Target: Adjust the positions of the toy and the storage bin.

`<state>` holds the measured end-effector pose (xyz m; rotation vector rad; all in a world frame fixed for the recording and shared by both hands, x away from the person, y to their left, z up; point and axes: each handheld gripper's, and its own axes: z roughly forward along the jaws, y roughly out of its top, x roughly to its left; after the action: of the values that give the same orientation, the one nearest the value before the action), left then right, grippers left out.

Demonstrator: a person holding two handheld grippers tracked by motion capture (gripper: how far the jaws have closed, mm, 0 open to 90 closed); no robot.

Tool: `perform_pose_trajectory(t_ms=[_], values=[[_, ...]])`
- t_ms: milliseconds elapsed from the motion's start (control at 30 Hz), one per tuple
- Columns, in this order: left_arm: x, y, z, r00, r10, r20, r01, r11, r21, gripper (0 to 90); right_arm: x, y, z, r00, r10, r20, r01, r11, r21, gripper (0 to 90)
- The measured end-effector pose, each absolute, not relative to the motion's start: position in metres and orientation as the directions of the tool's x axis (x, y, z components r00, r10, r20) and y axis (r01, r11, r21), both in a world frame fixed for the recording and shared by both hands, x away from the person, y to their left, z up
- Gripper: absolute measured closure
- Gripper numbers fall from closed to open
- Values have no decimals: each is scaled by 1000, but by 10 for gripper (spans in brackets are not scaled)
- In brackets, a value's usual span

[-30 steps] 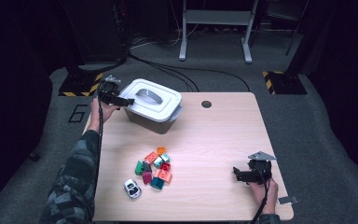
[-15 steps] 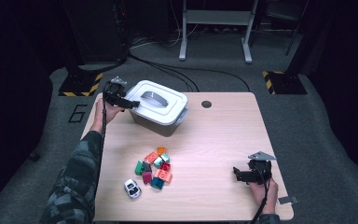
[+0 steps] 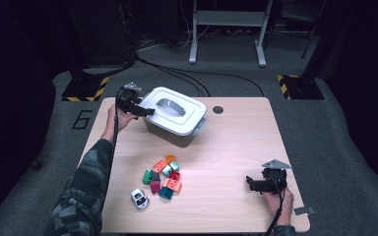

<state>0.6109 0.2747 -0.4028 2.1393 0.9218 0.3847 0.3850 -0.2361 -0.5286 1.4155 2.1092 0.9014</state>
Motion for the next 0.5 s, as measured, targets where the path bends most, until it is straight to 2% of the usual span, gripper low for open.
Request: perform_pose_trajectory(t_ms=[500], values=[[599, 248, -404, 732, 679, -47, 475, -460, 750, 101, 385, -236, -529, -375, 927, -3, 639, 261, 724, 33]])
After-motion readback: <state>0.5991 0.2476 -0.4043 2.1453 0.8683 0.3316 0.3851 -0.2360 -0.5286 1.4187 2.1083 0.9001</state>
